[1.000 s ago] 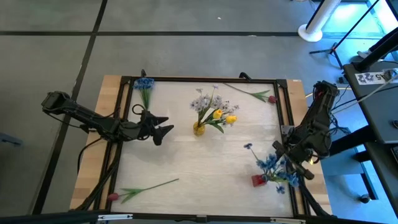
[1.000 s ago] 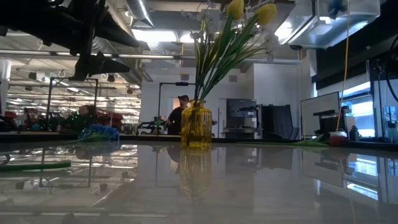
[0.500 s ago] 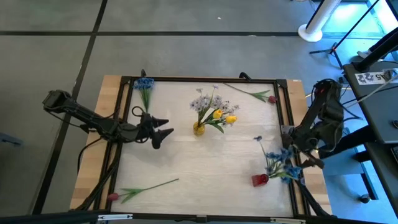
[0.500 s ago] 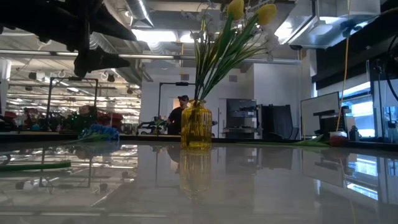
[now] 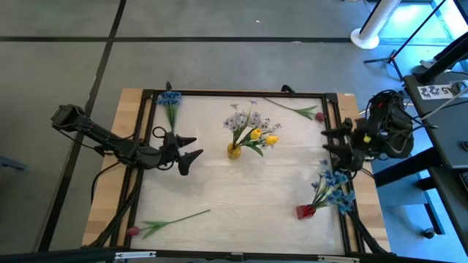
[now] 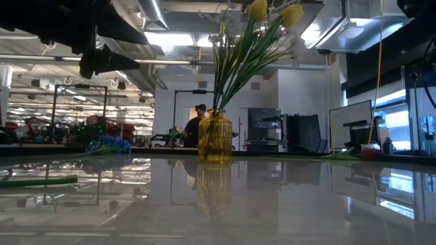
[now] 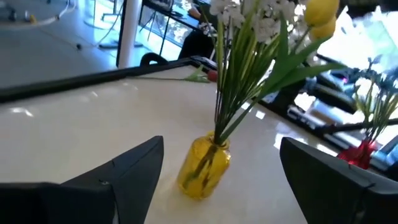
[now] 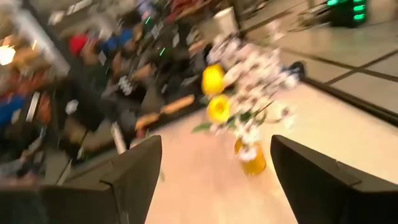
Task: Sort flowers into vase by color
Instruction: Put the top red flower into the red vase
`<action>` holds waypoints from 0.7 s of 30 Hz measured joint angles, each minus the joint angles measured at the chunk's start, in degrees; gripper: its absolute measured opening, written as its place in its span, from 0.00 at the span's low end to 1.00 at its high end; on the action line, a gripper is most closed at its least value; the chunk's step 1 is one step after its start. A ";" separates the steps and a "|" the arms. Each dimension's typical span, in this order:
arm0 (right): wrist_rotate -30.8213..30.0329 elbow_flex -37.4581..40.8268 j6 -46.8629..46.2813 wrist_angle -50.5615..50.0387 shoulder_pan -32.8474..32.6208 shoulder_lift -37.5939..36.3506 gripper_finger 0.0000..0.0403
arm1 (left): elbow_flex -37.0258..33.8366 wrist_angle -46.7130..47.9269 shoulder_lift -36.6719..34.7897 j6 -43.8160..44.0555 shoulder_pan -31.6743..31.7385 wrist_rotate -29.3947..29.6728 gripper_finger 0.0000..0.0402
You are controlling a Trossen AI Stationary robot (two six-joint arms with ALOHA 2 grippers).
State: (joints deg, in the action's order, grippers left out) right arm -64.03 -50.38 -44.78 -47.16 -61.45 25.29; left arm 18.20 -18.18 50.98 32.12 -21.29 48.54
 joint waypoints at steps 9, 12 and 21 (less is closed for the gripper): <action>-16.04 -0.12 -4.57 1.46 2.15 2.10 0.71 | 0.00 -1.75 0.00 -8.29 -0.23 0.00 0.79; -19.54 -0.10 -4.83 2.65 6.92 3.47 0.69 | 0.00 -1.84 0.00 -8.54 -0.23 0.01 0.79; 1.28 2.50 -4.39 8.18 30.21 13.03 0.62 | 0.00 -1.23 0.00 -8.32 -0.23 -2.87 0.79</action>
State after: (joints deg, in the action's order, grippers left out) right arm -62.75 -47.88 -49.18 -38.98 -31.24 38.32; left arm 18.20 -19.42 50.98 23.80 -21.52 45.67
